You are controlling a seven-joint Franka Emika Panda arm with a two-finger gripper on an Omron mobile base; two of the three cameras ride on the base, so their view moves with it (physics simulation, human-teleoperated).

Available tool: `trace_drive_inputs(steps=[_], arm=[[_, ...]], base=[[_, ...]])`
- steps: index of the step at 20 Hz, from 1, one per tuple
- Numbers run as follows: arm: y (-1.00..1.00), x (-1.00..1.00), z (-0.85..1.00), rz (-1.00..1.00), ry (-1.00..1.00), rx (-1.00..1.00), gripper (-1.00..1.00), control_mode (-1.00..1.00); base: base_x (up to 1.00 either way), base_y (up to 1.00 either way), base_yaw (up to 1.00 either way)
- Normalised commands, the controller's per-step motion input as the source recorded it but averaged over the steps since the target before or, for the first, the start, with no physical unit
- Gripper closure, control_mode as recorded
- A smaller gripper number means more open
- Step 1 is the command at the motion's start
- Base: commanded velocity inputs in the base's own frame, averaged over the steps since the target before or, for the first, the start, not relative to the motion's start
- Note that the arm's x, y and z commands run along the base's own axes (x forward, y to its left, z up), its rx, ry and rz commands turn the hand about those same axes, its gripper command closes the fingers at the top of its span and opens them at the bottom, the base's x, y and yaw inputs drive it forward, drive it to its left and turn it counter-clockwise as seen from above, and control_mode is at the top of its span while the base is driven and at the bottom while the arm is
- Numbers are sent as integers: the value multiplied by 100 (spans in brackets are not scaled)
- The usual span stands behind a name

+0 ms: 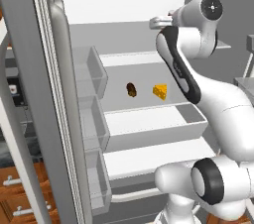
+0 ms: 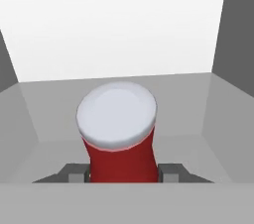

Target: Place the ketchup and ketchup from the counter to the top shelf of the fridge. If the existing items in the fridge are on the top shelf, move them to other shelves.

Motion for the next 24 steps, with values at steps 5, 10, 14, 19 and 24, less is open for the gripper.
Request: trace_drive_inputs(steps=[5,10,14,19,24], arm=[[0,84,-34,0,0,-3,100,-100],[-2,81,-40,0,1,-3,100,-100],[-3,73,-17,0,0,-1,100,-100],[-1,22,-5,0,0,0,-100,-100],[0,0,0,0,-8,0,-100,-100]], base=[[0,0,0],[0,0,0],[0,0,0],[0,0,0],[0,0,0]])
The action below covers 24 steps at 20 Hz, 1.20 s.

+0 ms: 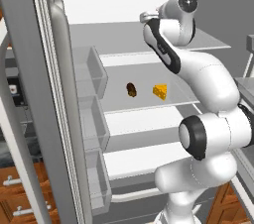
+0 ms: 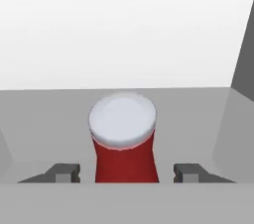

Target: Place the ketchup and ketchup from the counter to the top shelf of the fridge. If the existing items in the fridge are on the top shelf, move them to other shelves.

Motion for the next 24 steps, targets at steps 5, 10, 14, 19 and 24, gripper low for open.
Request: trace_drive_inputs(steps=[5,10,14,19,24], arm=[[-1,-5,0,0,-16,0,-100,-100],[0,-1,0,-2,-22,0,-100,-100],[0,-46,13,-4,-17,0,-100,-100],[0,-100,52,-12,-2,5,-100,-100],[-5,-100,47,-7,19,12,-100,-100]], base=[[0,0,0],[0,0,0],[0,0,0],[0,0,0],[0,0,0]])
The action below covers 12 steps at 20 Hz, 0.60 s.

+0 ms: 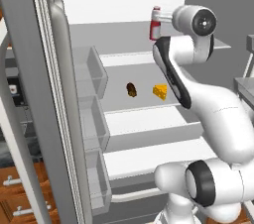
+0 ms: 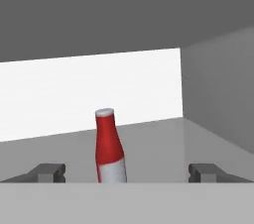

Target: Place the ketchup and ketchup from the counter to the top shelf of the fridge. If the existing items in the fridge are on the top shelf, move them to other shelves.

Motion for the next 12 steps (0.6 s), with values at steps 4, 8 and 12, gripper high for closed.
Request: trace_drive_inputs(steps=[4,8,12], arm=[[-12,-100,-29,0,19,2,-100,-100],[0,-100,-100,0,7,0,-100,-100],[0,-100,-96,0,20,0,-100,-100]], base=[[0,0,0],[0,0,0],[0,0,0]])
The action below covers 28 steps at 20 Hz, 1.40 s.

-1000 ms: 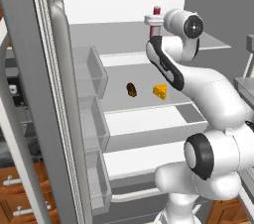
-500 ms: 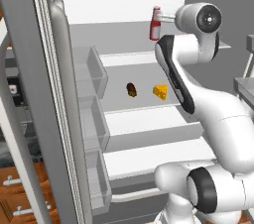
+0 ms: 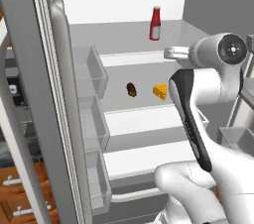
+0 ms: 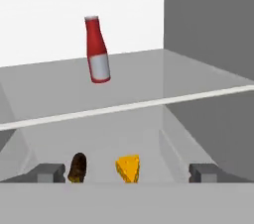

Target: Place the ketchup and ketchup from the counter to the top shelf of the fridge. If the existing items in the fridge are on the top shelf, move them to other shelves.

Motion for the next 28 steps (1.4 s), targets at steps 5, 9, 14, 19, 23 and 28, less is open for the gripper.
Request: trace_drive_inputs(steps=[5,9,14,19,23,28], arm=[[0,-100,-9,0,48,12,-100,-100],[-2,-34,0,-1,14,4,-100,-100],[0,-29,0,0,0,0,-100,100],[0,0,0,0,0,0,-100,100],[0,0,0,0,0,0,-100,100],[0,0,0,0,0,0,-100,100]], base=[[0,0,0],[0,0,0],[-60,0,3],[-100,28,17],[-100,81,29],[-96,99,32]])
